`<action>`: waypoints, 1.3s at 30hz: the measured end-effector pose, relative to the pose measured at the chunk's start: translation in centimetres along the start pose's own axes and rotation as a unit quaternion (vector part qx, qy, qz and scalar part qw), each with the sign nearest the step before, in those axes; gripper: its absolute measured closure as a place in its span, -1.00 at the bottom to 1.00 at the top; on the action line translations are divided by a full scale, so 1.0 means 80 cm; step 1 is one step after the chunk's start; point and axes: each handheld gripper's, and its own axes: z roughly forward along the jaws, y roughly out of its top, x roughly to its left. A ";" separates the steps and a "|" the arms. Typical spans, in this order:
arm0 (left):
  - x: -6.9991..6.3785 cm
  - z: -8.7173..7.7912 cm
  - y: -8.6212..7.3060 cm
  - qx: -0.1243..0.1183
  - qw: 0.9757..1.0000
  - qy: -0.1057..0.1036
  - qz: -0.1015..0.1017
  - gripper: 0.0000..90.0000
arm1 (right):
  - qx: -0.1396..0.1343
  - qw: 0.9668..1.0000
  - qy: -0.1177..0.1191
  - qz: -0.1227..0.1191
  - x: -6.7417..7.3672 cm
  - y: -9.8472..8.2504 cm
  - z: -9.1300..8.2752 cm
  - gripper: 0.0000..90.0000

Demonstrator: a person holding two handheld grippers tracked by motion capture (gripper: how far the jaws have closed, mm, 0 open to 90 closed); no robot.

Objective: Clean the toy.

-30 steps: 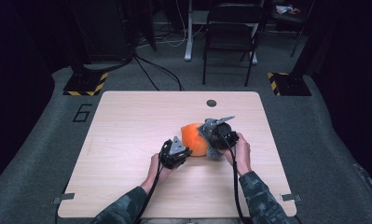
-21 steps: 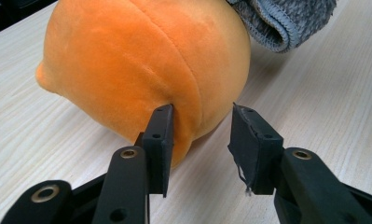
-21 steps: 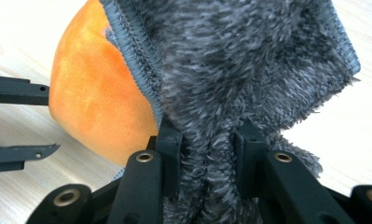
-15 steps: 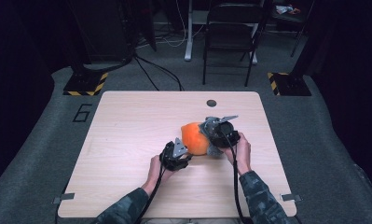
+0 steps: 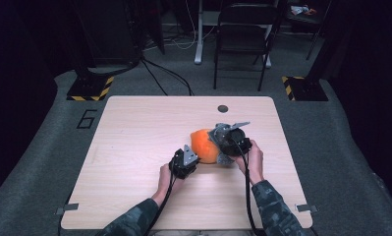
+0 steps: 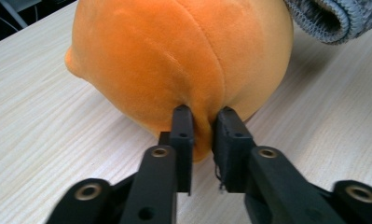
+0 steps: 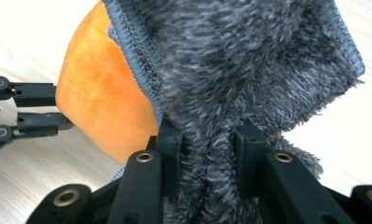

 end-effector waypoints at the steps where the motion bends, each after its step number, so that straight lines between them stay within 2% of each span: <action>1: 0.000 -0.001 0.001 -0.004 1.000 -0.004 -0.003 0.80 | 0.001 1.000 0.001 0.001 0.000 0.000 -0.001 0.52; 9: 0.007 -0.022 0.017 -0.022 0.999 -0.036 0.001 0.85 | -0.004 1.000 -0.001 0.002 -0.004 0.007 -0.020 0.52; 13: 0.010 -0.032 0.024 -0.032 0.998 -0.047 0.002 0.86 | -0.011 1.000 0.007 -0.001 -0.002 0.011 -0.031 0.52; 15: 0.010 -0.035 0.025 -0.035 0.998 -0.052 0.001 0.86 | -0.015 1.000 0.010 -0.007 0.004 0.013 -0.036 0.52; 19: 0.007 -0.035 0.027 -0.038 0.998 -0.058 0.004 0.85 | -0.025 0.999 0.034 -0.016 0.020 0.017 -0.039 0.52; 20: 0.007 -0.035 0.027 -0.038 0.998 -0.058 0.004 0.85 | -0.025 0.999 0.034 -0.016 0.020 0.017 -0.039 0.52; 21: 0.006 -0.035 0.027 -0.036 0.998 -0.060 0.007 0.85 | -0.029 0.998 0.047 -0.023 0.029 0.018 -0.037 0.52; 24: 0.005 -0.033 0.026 -0.036 0.997 -0.063 0.007 0.85 | -0.025 0.999 0.038 -0.027 0.037 0.017 -0.032 0.52; 26: 0.004 -0.032 0.025 -0.035 0.997 -0.063 0.007 0.85 | -0.021 0.999 0.032 -0.030 0.035 0.015 -0.027 0.52; 30: 0.004 -0.031 0.025 -0.034 0.997 -0.064 0.009 0.86 | -0.018 0.999 0.026 -0.030 0.029 0.013 -0.022 0.51; 31: 0.005 -0.030 0.024 -0.037 0.997 -0.063 -0.001 0.86 | -0.016 0.999 0.025 -0.024 0.027 0.012 -0.022 0.51; 36: 0.008 -0.029 0.022 -0.032 0.998 -0.062 -0.003 0.87 | -0.012 1.000 0.022 -0.017 0.018 0.010 -0.019 0.51; 39: 0.010 -0.027 0.020 -0.030 0.998 -0.061 -0.007 0.87 | -0.005 1.000 0.006 -0.019 0.013 0.008 -0.017 0.51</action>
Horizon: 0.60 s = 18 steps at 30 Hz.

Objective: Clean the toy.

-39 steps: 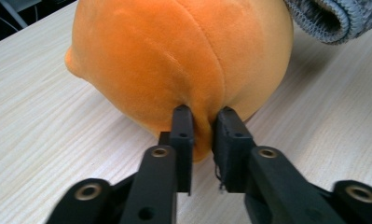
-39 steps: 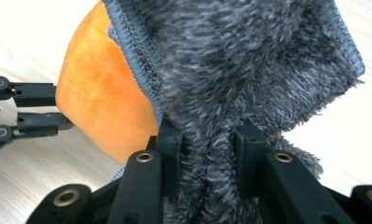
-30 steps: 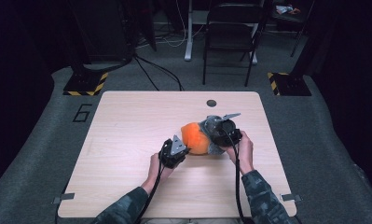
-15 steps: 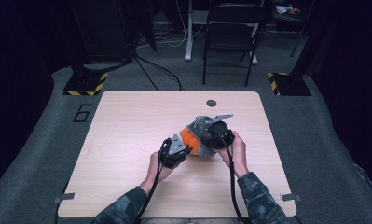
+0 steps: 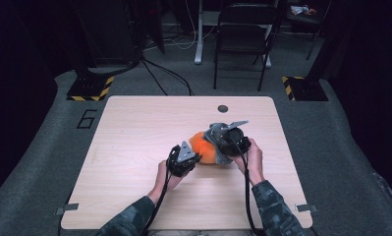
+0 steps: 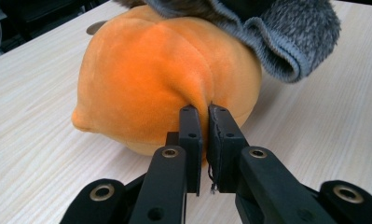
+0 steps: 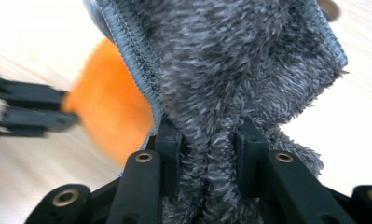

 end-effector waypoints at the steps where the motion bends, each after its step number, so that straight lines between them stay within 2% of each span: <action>1: 0.001 0.000 -0.001 0.001 1.000 0.001 -0.001 0.87 | 0.002 1.000 -0.005 0.002 -0.002 -0.001 0.001 0.51; 3: 0.002 0.001 -0.001 0.001 1.000 0.001 -0.004 0.87 | 0.004 1.000 0.003 0.009 -0.009 -0.004 0.005 0.51; 9: 0.003 0.001 -0.002 0.003 1.000 -0.001 -0.007 0.87 | 0.015 1.000 -0.006 0.023 -0.023 -0.009 0.011 0.51; 13: 0.004 0.002 -0.003 0.002 1.000 0.000 -0.007 0.87 | 0.034 0.999 -0.010 0.041 -0.036 -0.016 0.018 0.51; 18: 0.004 0.003 -0.004 0.003 1.000 -0.001 -0.009 0.87 | 0.061 0.996 -0.023 0.057 -0.051 -0.030 0.037 0.51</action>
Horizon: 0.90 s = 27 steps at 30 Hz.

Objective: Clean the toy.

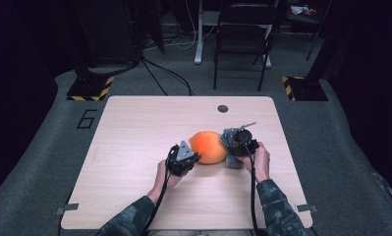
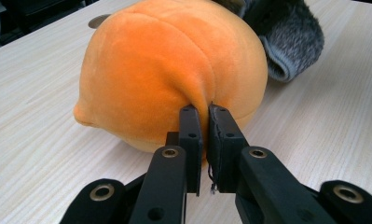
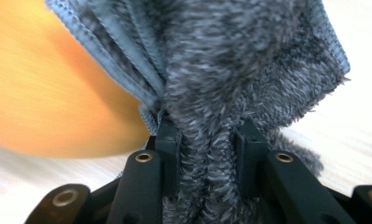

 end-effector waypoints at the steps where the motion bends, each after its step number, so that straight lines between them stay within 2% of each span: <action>1: 0.000 0.000 0.000 0.001 1.000 0.000 0.001 0.87 | 0.006 1.000 -0.003 0.000 -0.002 -0.002 0.004 0.51; 4: 0.001 0.000 -0.001 0.000 1.000 0.001 -0.001 0.87 | 0.035 0.999 -0.002 0.011 -0.007 -0.010 0.024 0.51; 6: 0.001 0.000 -0.001 -0.002 1.000 0.001 -0.001 0.87 | 0.038 0.999 0.013 0.020 -0.011 -0.011 0.027 0.51; 9: 0.002 0.000 -0.002 -0.007 1.000 -0.003 -0.003 0.87 | 0.031 0.999 0.012 0.019 -0.015 -0.007 0.016 0.51; 11: 0.002 0.000 -0.002 -0.006 1.000 -0.004 -0.002 0.87 | 0.012 1.000 0.007 0.017 -0.016 -0.003 0.005 0.51; 13: 0.001 0.000 -0.001 -0.006 1.000 -0.003 0.001 0.87 | 0.006 1.000 0.008 0.016 -0.015 0.001 -0.007 0.51; 15: 0.001 0.000 -0.001 -0.006 1.000 -0.004 0.001 0.87 | -0.015 1.000 0.012 0.012 -0.007 0.008 -0.022 0.52; 16: 0.001 0.000 -0.001 -0.006 1.000 -0.004 0.001 0.87 | -0.026 1.000 0.007 0.001 -0.001 0.011 -0.030 0.52; 19: 0.000 0.000 -0.001 -0.007 1.000 -0.002 0.002 0.87 | -0.054 0.998 0.020 -0.018 0.016 0.018 -0.046 0.52; 22: -0.001 0.000 0.000 -0.007 1.000 -0.006 0.009 0.87 | -0.077 0.995 0.043 -0.039 0.044 0.025 -0.062 0.52; 27: -0.004 0.001 0.000 -0.008 1.000 -0.009 0.014 0.87 | -0.096 0.991 0.059 -0.077 0.081 0.029 -0.067 0.51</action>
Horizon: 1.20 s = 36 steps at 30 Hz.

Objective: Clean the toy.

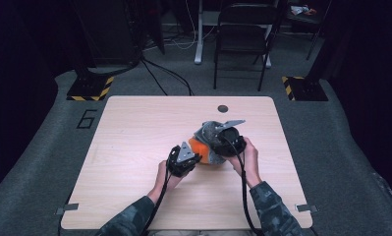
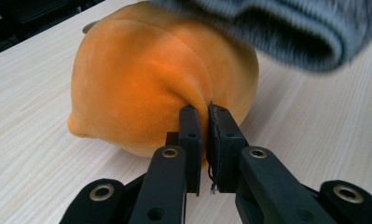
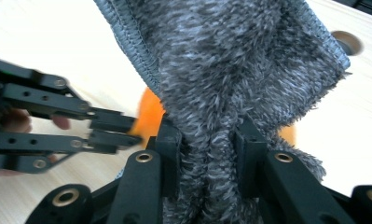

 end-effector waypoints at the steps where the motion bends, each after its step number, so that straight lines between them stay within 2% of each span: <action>1: 0.000 0.000 0.000 0.002 1.000 -0.001 0.002 0.87 | 0.004 1.000 0.001 -0.001 0.005 0.000 0.004 0.51; 4: -0.001 0.000 0.000 0.003 1.000 0.000 0.006 0.87 | 0.014 1.000 -0.003 -0.010 0.007 -0.005 0.019 0.52; 7: -0.001 0.000 0.000 0.002 1.000 -0.001 0.006 0.87 | 0.015 1.000 -0.007 -0.008 0.002 -0.006 0.021 0.52; 9: -0.001 0.000 0.000 0.003 1.000 -0.001 0.006 0.87 | 0.021 0.999 -0.021 -0.012 -0.001 -0.007 0.020 0.51; 14: -0.001 0.000 0.000 0.003 1.000 -0.001 0.006 0.87 | 0.028 0.999 -0.019 0.008 -0.017 -0.012 0.021 0.51; 25: 0.001 0.001 -0.001 0.003 1.000 -0.001 -0.001 0.87 | 0.048 0.997 -0.033 0.046 -0.055 -0.027 0.027 0.51; 31: 0.003 0.001 -0.002 0.005 1.000 -0.001 -0.005 0.87 | 0.067 0.994 -0.044 0.071 -0.071 -0.037 0.034 0.51; 36: 0.003 0.001 -0.002 0.006 1.000 -0.001 -0.006 0.87 | 0.081 0.992 -0.051 0.082 -0.080 -0.047 0.045 0.51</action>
